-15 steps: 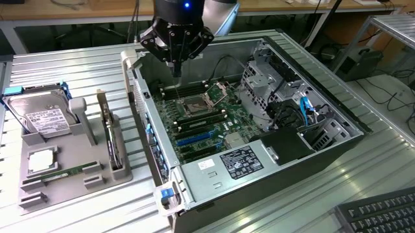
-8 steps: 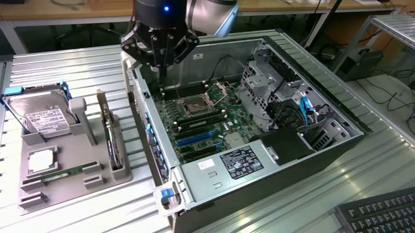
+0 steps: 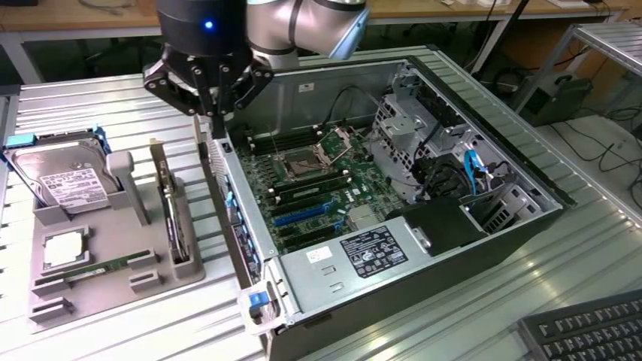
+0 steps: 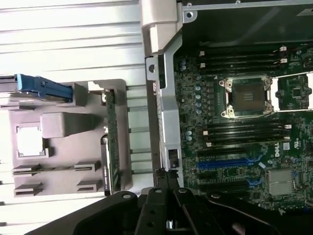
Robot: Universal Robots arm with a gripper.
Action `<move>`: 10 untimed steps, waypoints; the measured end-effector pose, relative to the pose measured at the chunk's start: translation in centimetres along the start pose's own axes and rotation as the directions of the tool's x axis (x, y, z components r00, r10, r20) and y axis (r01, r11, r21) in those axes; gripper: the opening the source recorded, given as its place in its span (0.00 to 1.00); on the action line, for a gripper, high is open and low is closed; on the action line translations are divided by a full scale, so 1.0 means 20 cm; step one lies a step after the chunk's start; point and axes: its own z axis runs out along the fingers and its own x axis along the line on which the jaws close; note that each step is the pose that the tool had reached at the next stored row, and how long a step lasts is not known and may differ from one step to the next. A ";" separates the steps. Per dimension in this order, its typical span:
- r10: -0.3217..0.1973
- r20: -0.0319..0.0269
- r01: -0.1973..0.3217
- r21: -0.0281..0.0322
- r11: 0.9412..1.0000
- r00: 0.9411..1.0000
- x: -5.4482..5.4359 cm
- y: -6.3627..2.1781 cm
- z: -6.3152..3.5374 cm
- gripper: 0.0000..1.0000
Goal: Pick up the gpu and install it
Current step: 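Reach for the gpu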
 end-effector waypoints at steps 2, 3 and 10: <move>0.000 0.000 0.000 0.000 1.000 1.000 0.05 -0.004 0.014 0.11; 0.000 0.000 0.000 0.000 1.000 1.000 0.07 -0.006 0.020 0.11; 0.000 0.000 0.000 0.002 1.000 1.000 0.24 -0.021 0.063 0.11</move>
